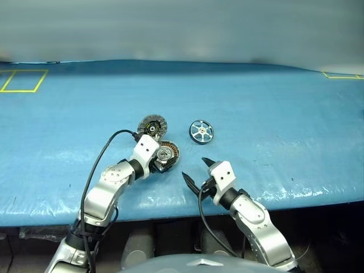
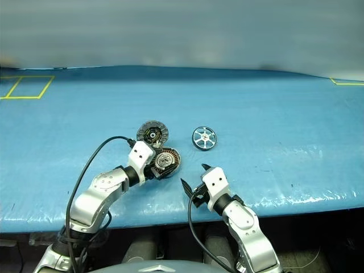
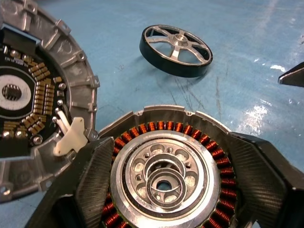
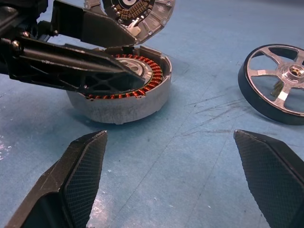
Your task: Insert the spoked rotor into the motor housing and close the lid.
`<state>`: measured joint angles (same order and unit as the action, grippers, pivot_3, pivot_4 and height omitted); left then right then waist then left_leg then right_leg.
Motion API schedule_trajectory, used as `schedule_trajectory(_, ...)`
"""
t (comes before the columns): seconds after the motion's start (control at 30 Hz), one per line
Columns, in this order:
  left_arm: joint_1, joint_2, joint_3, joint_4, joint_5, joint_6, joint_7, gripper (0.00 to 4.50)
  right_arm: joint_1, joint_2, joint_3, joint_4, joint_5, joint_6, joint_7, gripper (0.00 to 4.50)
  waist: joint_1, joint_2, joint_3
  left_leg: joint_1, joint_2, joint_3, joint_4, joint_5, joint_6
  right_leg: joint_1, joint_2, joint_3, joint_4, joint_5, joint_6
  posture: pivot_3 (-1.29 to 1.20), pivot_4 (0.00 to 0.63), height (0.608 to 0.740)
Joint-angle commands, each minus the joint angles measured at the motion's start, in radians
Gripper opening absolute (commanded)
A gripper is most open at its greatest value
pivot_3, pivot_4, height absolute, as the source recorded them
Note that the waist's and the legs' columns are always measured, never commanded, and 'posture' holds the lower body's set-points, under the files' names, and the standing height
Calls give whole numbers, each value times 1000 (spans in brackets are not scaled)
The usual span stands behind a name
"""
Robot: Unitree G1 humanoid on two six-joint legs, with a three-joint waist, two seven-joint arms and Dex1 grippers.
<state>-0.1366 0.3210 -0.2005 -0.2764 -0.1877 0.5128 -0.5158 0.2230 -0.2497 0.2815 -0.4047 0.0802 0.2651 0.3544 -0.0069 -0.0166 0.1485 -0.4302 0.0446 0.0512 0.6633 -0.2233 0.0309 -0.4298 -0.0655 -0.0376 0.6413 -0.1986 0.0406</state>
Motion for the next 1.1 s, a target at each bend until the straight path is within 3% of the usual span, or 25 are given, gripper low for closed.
schedule_trajectory(0.03, -18, -18, 40, -74, -66, -25, -25, 3999, 3, 0, -11, -24, 5, -5, 0, 4500, 0, 0, 0, 0, 0, 0, 0, 0, 0, 0, 0, 0, 0, 0, 0, 0, 150, 740)
schedule_trajectory(0.43, 78, 43, 93, -130, -111, -51, -48, 17, -25, 9, -23, -44, 23, 100, -18, 4500, -4, 0, 0, 1, 0, 0, 0, 0, 0, 0, 1, 1, 0, 0, 0, 0, 150, 740)
schedule_trajectory(0.7, 247, 36, 195, -95, -98, -254, -43, 17, -128, 31, -8, -140, 21, 346, -55, 4500, -3, 0, 0, 1, 1, 0, 0, 0, -1, -1, 0, 0, 1, 0, 0, 0, 150, 740)
schedule_trajectory(0.73, 270, 33, 202, -90, -93, -278, -40, 2, -145, 30, -7, -153, 18, 377, -59, 4323, -3, 0, 0, 1, 1, 0, 0, 0, -1, -1, 0, 0, 1, 0, 0, 0, 150, 740)
schedule_trajectory(0.9, 353, 35, 200, -51, -53, -431, -59, 0, -228, 3, 21, -219, -4, 517, -65, 2858, 0, 0, 0, 0, 0, 0, 0, 0, -1, -4, -2, -1, 0, 0, 0, 0, 150, 740)
schedule_trajectory(1.1, 381, 35, 181, -31, -71, -400, -68, 0, -317, 43, 71, -259, 3, 696, -103, 878, -3, 1, 0, -1, 0, 1, 0, -1, -1, -6, -2, -1, 0, 0, 0, 0, 150, 740)
